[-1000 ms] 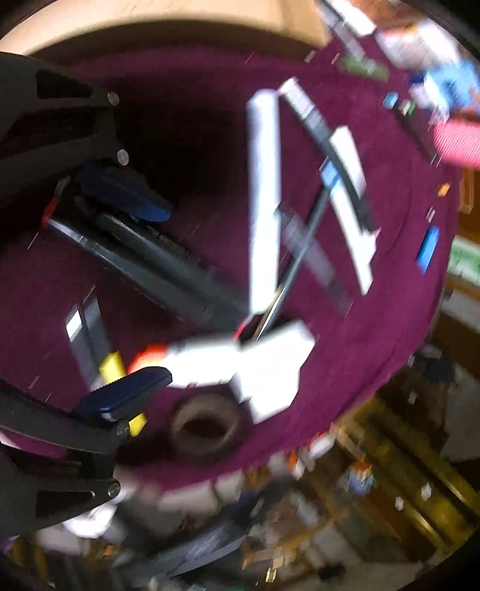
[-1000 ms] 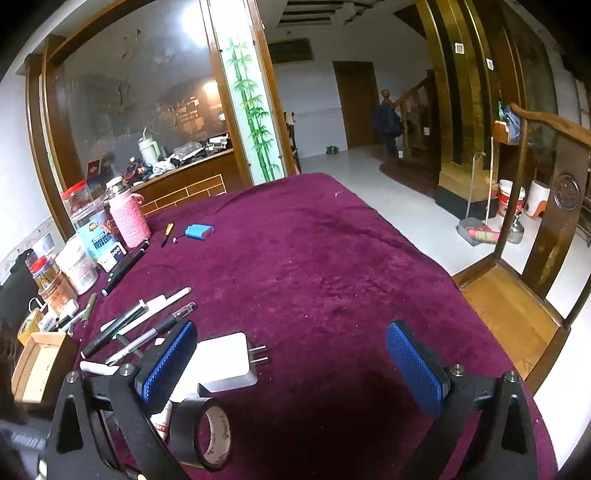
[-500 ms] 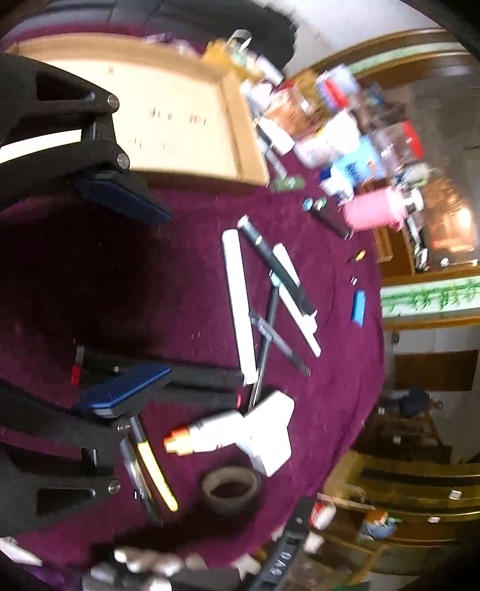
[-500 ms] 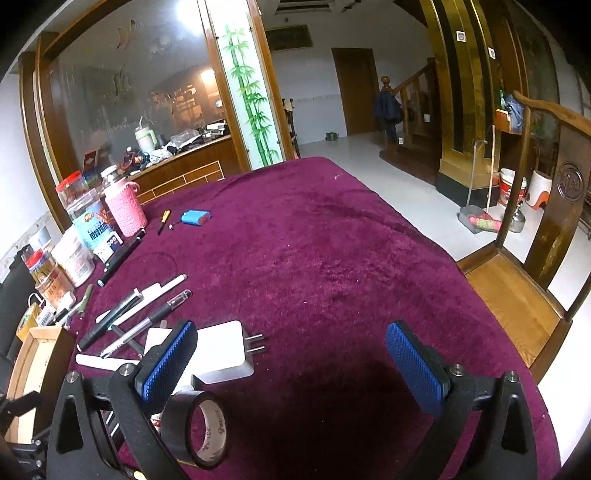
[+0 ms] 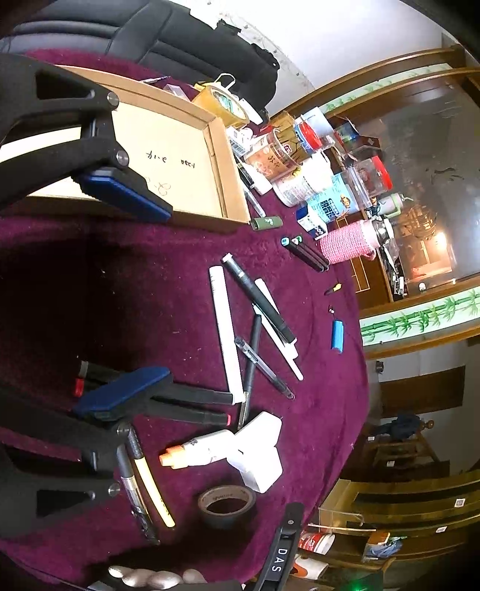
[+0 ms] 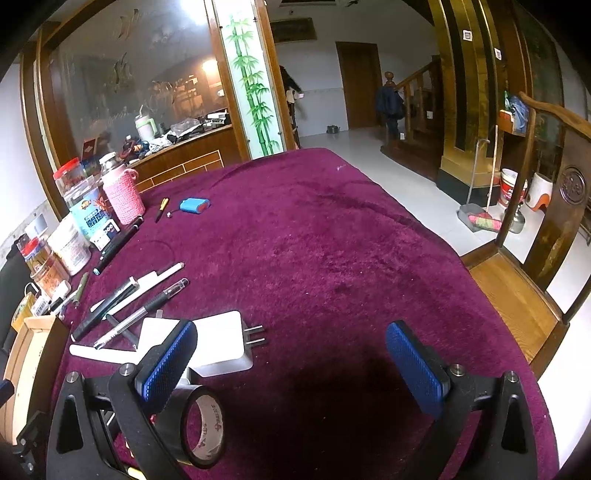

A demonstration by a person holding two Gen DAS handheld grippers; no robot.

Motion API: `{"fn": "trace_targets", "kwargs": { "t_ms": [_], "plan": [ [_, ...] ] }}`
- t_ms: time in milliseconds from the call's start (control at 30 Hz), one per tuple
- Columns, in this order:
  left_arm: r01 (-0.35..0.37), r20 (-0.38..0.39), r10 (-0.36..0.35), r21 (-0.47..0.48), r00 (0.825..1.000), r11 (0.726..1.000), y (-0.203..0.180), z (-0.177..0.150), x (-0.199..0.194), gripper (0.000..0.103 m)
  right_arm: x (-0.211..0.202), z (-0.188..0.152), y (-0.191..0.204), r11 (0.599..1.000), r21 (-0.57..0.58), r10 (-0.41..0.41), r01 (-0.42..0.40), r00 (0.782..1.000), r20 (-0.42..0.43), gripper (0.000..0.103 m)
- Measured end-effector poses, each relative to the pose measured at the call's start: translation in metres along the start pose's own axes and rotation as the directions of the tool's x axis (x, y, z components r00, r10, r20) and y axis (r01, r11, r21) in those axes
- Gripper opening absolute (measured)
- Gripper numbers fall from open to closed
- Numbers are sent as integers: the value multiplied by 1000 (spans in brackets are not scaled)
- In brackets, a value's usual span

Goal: Organize rigid objects
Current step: 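Close the left gripper around a black marker with red cap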

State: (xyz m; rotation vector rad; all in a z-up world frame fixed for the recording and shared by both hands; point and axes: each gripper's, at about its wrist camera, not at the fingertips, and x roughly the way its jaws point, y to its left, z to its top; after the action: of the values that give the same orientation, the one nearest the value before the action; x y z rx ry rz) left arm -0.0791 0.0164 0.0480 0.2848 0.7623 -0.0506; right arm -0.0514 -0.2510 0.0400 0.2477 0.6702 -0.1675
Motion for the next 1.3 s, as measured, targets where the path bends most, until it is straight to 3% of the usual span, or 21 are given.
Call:
{"fn": "trace_targets", "kwargs": {
  "t_ms": [667,967,1200,1300],
  "plan": [
    [-23,-27,24,6,999,1000,-1,-6,8,80,2,-1,2,1000,-1,6,-6,1000,-9,102],
    [64,-122,-70,-51,990,997,15,-3,42,80,3,-5,3,1000,2,9,-9,1000,-20,102],
    [133,-131,-131,7,983,991,-2,1,52,79,5,-5,4,1000,5,18,-18,999,-32,102],
    [111,-139,-102,62,985,992,-13,4,61,69,5,-5,6,1000,4,21,-21,999,-37,102]
  ]
}}
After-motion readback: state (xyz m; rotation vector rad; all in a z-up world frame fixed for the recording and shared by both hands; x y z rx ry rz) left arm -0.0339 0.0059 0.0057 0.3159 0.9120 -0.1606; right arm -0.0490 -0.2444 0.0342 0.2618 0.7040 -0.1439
